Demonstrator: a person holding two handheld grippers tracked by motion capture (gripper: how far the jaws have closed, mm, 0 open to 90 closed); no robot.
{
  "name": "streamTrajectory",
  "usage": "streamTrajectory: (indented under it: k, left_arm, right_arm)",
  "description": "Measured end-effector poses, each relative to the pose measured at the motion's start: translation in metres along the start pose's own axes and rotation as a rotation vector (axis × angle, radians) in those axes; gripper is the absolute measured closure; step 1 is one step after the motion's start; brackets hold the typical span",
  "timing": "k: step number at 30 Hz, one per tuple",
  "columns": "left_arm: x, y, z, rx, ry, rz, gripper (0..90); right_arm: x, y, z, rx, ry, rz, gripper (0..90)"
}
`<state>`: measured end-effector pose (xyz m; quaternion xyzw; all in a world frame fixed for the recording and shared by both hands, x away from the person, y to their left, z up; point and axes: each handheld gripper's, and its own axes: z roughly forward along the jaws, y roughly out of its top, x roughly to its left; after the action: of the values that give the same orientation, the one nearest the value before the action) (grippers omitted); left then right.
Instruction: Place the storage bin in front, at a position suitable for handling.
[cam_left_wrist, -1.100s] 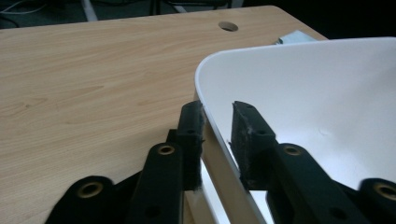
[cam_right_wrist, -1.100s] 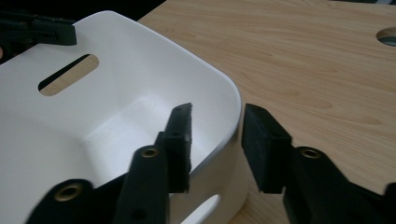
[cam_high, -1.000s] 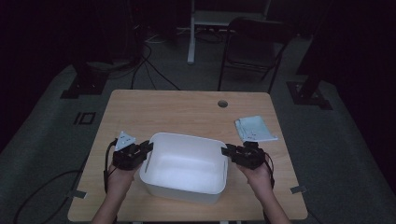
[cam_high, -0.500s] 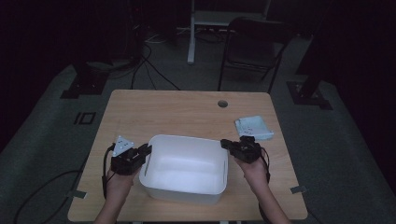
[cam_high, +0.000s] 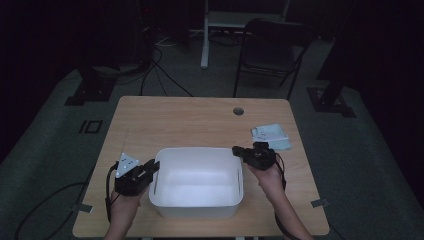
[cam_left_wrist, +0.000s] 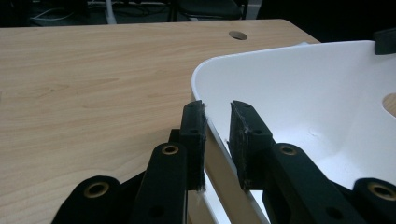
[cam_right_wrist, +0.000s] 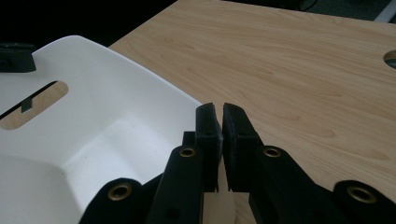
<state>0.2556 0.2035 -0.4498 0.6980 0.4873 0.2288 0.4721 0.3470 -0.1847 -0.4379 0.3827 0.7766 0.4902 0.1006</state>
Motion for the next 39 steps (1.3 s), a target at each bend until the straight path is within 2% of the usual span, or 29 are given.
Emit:
streamTrajectory:
  k: [11, 15, 17, 19, 22, 27, 29, 32, 34, 36, 39]
  left_arm:
    - [-0.007, -0.004, -0.008, -0.001, 0.031, 0.0, 74.3]
    - [-0.001, -0.003, -0.005, -0.017, 0.005, -0.014, 73.6]
    - [0.005, 0.001, -0.002, -0.039, -0.024, -0.019, 69.4]
    - [0.009, 0.004, 0.002, -0.034, -0.01, -0.01, 65.9]
    - [0.013, 0.011, 0.01, -0.018, -0.007, 0.014, 64.2]
    - [0.019, 0.017, 0.025, 0.011, -0.063, 0.03, 60.3]
    - [0.021, 0.017, 0.03, 0.003, -0.087, 0.025, 60.4]
    - [0.023, 0.019, 0.035, 0.004, -0.096, 0.023, 62.2]
    - [0.022, 0.019, 0.038, 0.013, -0.089, 0.036, 65.9]
    - [0.021, 0.02, 0.04, 0.011, -0.107, 0.046, 70.8]
    - [0.021, 0.021, 0.042, 0.007, -0.11, 0.069, 73.6]
  right_arm:
    - [-0.001, 0.007, 0.009, 0.007, 0.001, -0.011, 85.1]
    - [-0.001, 0.007, 0.008, 0.009, 0.009, -0.014, 84.2]
    - [-0.002, 0.006, 0.006, 0.008, 0.03, 0.01, 77.8]
    - [0.0, 0.005, 0.002, -0.001, 0.022, 0.023, 69.4]
    - [0.004, 0.003, -0.005, -0.008, 0.009, 0.023, 63.5]
    - [0.01, -0.004, -0.012, -0.004, -0.013, 0.028, 55.4]
    - [0.011, -0.007, -0.013, 0.0, -0.011, 0.036, 55.0]
    - [0.014, -0.013, -0.016, 0.008, -0.007, 0.043, 54.2]
    - [0.018, -0.017, -0.019, 0.009, -0.009, 0.045, 54.2]
    - [0.021, -0.02, -0.022, 0.01, -0.01, 0.047, 54.2]
    - [0.024, -0.025, -0.025, 0.007, -0.014, 0.07, 54.9]
